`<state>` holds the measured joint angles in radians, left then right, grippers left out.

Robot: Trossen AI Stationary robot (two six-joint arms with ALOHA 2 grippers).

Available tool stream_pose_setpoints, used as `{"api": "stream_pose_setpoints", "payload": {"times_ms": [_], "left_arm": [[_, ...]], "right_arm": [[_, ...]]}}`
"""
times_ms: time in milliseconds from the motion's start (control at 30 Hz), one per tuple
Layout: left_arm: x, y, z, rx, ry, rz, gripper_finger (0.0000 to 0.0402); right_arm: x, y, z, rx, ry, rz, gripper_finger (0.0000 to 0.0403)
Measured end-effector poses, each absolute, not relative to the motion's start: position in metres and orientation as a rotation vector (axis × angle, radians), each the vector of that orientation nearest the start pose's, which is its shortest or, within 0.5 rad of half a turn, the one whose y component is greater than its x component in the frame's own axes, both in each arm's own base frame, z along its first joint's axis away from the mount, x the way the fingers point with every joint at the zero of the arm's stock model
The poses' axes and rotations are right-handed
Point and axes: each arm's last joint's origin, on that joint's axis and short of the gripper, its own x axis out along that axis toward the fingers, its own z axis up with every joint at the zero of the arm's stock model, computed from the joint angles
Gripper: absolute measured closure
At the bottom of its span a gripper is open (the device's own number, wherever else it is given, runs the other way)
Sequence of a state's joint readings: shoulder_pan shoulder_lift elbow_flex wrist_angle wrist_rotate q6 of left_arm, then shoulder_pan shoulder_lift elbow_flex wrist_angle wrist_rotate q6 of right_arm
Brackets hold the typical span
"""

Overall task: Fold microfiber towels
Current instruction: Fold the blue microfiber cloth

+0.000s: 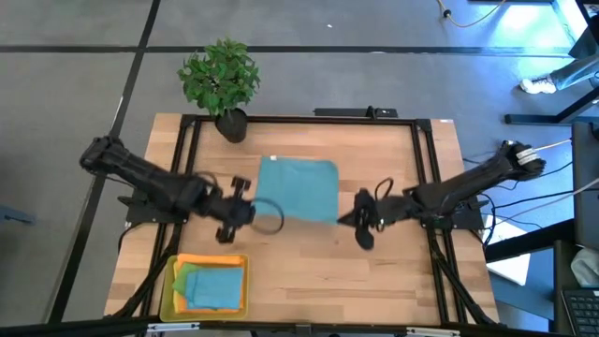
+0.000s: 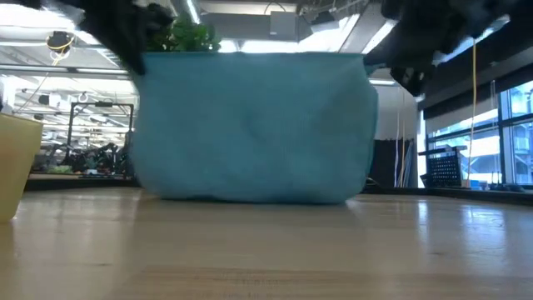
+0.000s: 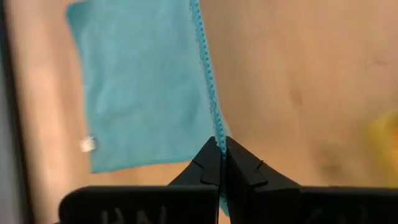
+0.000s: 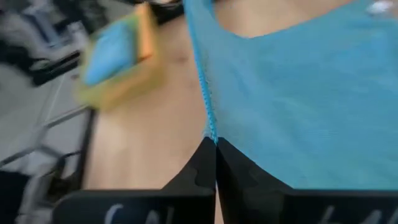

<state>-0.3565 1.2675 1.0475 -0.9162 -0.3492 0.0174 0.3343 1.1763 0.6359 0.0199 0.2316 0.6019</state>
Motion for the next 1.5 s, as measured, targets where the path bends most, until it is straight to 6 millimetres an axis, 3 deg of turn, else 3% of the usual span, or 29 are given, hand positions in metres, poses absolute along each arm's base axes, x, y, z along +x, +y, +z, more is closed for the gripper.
{"api": "stream_pose_setpoints", "payload": {"times_ms": [267, 400, 567, 800, 1100, 1333, 1500], "left_arm": [[0.202, -0.123, 0.244, 0.366, 0.991, -0.168, 0.0401], [0.196, -0.128, 0.236, 0.389, 0.995, -0.196, 0.0401], [0.197, -0.121, 0.233, 0.451, 1.020, -0.194, 0.0401], [0.211, -0.079, 0.231, 0.489, 1.111, -0.065, 0.0401], [0.232, -0.007, 0.229, 0.453, 1.097, 0.025, 0.0401], [0.224, 0.048, 0.199, 0.357, 1.098, 0.064, 0.0401], [0.217, 0.069, 0.191, 0.321, 1.091, 0.107, 0.0401]], "right_arm": [[0.242, 0.123, 0.183, 0.410, 0.675, 0.088, 0.0403], [0.255, 0.132, 0.166, 0.295, 0.757, 0.118, 0.0403], [0.268, 0.130, 0.171, 0.118, 0.784, 0.043, 0.0403], [0.278, 0.097, 0.198, -0.005, 0.772, -0.297, 0.0403], [0.275, 0.035, 0.173, 0.085, 0.826, -0.589, 0.0403], [0.276, -0.003, 0.160, 0.140, 0.778, -0.590, 0.0403], [0.275, -0.023, 0.155, 0.198, 0.762, -0.578, 0.0403]]}}
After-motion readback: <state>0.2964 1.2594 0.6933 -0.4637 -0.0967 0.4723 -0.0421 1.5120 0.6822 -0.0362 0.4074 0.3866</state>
